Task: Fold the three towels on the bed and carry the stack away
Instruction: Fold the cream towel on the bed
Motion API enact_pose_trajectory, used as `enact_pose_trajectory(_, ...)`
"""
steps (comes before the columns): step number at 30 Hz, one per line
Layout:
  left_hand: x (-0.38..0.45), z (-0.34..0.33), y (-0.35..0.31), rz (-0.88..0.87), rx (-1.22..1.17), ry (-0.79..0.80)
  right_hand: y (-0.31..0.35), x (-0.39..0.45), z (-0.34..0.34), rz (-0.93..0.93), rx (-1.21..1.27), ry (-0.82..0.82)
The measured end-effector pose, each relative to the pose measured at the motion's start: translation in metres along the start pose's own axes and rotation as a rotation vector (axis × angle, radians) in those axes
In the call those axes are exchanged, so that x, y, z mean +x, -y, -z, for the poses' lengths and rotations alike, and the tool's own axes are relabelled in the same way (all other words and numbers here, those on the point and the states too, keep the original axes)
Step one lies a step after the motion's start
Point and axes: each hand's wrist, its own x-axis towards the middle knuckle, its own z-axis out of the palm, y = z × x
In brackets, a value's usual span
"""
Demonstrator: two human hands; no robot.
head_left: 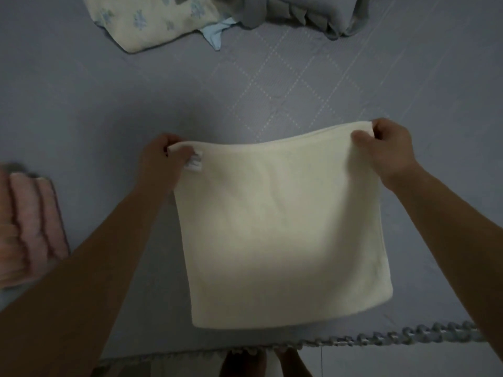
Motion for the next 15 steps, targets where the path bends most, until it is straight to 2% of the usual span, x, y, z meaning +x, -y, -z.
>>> enact_pose_trajectory(3,0.008,-0.006,-0.017,-0.099,0.105,-0.160,0.005,0.012,-0.007,-0.002,-0.090,-0.042)
enact_pose_trajectory(5,0.002,-0.012,-0.020,-0.239,0.291,-0.215,-0.003,0.005,-0.013,0.011,-0.385,-0.113)
enact_pose_trajectory(7,-0.020,-0.030,-0.023,-0.400,0.422,-0.132,-0.007,-0.022,-0.026,0.180,-0.671,-0.127)
enact_pose_trajectory(8,-0.035,-0.044,-0.024,-0.500,0.485,-0.057,-0.007,-0.040,-0.039,0.324,-0.713,-0.074)
enact_pose_trajectory(11,-0.077,-0.090,-0.006,-0.725,0.698,0.179,-0.018,-0.087,-0.084,0.640,-0.755,0.223)
enact_pose_trajectory(13,-0.092,-0.102,0.018,-0.777,0.853,0.254,-0.042,-0.101,-0.097,0.718,-0.902,0.327)
enact_pose_trajectory(15,-0.083,-0.094,0.040,-0.757,0.911,0.215,-0.063,-0.086,-0.086,0.714,-0.978,0.279)
